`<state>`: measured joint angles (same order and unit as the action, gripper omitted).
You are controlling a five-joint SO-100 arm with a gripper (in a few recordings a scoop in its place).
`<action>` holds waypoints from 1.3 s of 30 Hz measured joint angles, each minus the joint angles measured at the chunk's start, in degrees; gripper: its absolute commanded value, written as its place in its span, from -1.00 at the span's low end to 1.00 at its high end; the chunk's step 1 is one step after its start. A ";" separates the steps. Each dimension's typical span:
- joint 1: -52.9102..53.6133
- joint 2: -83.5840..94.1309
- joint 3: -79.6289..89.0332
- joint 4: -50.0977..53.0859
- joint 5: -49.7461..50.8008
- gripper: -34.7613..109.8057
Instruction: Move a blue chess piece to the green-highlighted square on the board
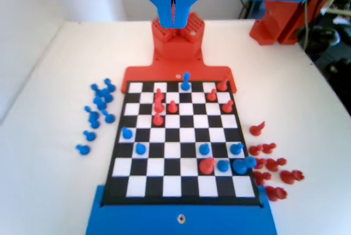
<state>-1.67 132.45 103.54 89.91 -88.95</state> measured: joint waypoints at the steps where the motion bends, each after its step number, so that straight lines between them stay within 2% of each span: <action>1: -0.53 3.25 1.67 0.88 0.26 -0.51; 12: 1.67 32.17 18.11 5.89 -3.08 -0.51; 24: 1.58 41.04 21.01 1.23 -3.87 -0.51; 39: 2.81 41.40 21.01 1.23 -3.87 -0.51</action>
<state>1.14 173.85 124.54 91.14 -92.81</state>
